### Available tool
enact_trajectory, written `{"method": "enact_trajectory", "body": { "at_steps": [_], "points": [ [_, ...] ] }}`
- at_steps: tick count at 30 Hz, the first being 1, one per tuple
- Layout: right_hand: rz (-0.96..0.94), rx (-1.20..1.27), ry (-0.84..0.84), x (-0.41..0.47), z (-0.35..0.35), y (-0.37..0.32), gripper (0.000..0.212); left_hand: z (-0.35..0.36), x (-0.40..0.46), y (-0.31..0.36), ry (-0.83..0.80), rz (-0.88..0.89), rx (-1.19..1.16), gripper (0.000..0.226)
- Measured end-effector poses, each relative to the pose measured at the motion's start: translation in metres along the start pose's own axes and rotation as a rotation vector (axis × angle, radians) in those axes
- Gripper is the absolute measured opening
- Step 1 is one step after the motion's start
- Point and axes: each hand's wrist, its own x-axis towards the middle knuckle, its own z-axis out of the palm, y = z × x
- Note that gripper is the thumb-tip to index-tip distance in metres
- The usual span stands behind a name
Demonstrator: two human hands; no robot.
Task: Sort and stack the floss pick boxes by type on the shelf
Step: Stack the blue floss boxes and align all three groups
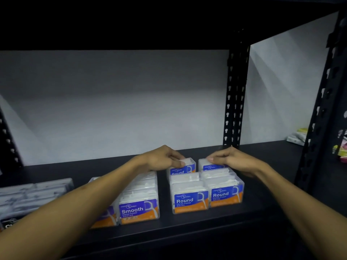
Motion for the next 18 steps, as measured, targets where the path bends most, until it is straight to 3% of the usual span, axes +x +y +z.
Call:
{"method": "enact_trajectory", "body": {
  "at_steps": [10, 18],
  "points": [
    [-0.033, -0.167, -0.055, -0.015, 0.000, -0.010, 0.027, -0.002, -0.012, 0.008, -0.107, 0.036, 0.027, 0.039],
    [-0.065, -0.292, -0.042, -0.026, 0.007, -0.014, 0.027, 0.003, -0.020, 0.014, -0.104, 0.028, 0.010, 0.035]
  ]
}}
